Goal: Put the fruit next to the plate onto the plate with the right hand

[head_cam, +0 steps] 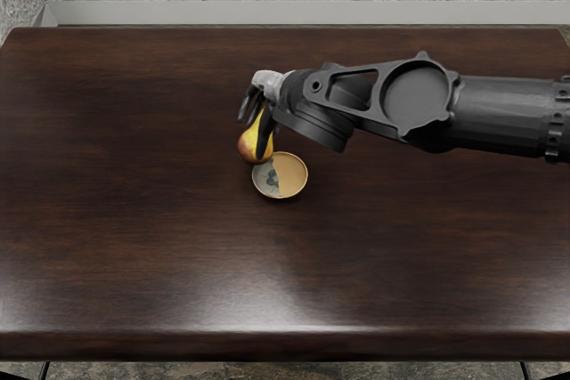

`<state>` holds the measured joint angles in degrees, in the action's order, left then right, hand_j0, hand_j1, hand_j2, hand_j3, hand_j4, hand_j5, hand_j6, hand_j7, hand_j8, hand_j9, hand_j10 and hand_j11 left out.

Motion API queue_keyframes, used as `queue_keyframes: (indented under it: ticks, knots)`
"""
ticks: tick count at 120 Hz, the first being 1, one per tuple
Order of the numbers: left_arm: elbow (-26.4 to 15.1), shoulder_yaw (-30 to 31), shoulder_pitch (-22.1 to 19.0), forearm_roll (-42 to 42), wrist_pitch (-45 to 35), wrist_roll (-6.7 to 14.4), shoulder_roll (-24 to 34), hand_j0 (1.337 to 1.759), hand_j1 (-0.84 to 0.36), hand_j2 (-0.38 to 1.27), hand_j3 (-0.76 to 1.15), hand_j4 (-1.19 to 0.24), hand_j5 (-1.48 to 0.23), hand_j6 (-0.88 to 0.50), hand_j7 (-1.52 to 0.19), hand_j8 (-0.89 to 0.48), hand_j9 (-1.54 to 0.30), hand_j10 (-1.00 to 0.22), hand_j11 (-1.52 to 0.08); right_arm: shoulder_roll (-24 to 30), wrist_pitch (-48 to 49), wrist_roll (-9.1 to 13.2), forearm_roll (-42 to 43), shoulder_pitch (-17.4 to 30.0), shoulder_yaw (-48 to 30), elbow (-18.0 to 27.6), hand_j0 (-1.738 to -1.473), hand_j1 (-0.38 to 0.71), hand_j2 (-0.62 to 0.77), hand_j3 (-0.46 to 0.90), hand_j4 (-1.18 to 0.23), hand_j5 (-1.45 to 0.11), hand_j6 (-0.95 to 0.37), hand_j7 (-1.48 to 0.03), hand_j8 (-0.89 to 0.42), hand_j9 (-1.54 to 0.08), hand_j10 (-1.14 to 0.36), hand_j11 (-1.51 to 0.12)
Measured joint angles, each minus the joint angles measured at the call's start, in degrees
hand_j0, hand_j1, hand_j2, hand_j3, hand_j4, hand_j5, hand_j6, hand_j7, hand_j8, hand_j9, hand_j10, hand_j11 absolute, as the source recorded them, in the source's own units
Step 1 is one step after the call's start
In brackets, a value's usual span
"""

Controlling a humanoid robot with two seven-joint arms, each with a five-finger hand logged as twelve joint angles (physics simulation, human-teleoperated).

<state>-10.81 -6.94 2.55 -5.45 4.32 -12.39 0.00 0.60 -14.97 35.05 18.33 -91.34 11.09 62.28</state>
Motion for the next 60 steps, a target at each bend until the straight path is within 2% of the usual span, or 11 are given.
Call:
queue_keyframes:
  ticks: [43,60]
  knots:
    - [0.00,0.00,0.00,0.00,-0.01,0.00,0.00,1.658,0.34,0.00,0.00,-0.01,-0.01,-0.01,-0.01,-0.01,-0.01,-0.01,-0.01,-0.51,0.73,0.00,0.58,1.17,0.11,-2.60,-1.658,0.30,0.60,0.00,-0.88,-1.13,-0.65,-1.13,-0.56,-1.14,-0.87,-1.14]
    - [0.00,0.00,0.00,0.00,-0.01,0.00,0.00,1.658,0.34,0.00,0.00,-0.01,-0.01,-0.01,-0.01,-0.01,-0.01,-0.01,-0.01,-0.58,0.76,-0.01,0.57,1.19,0.22,-1.96,-1.658,0.30,0.60,0.00,-0.87,-1.12,-0.65,-1.13,-0.56,-1.13,-0.87,-1.13]
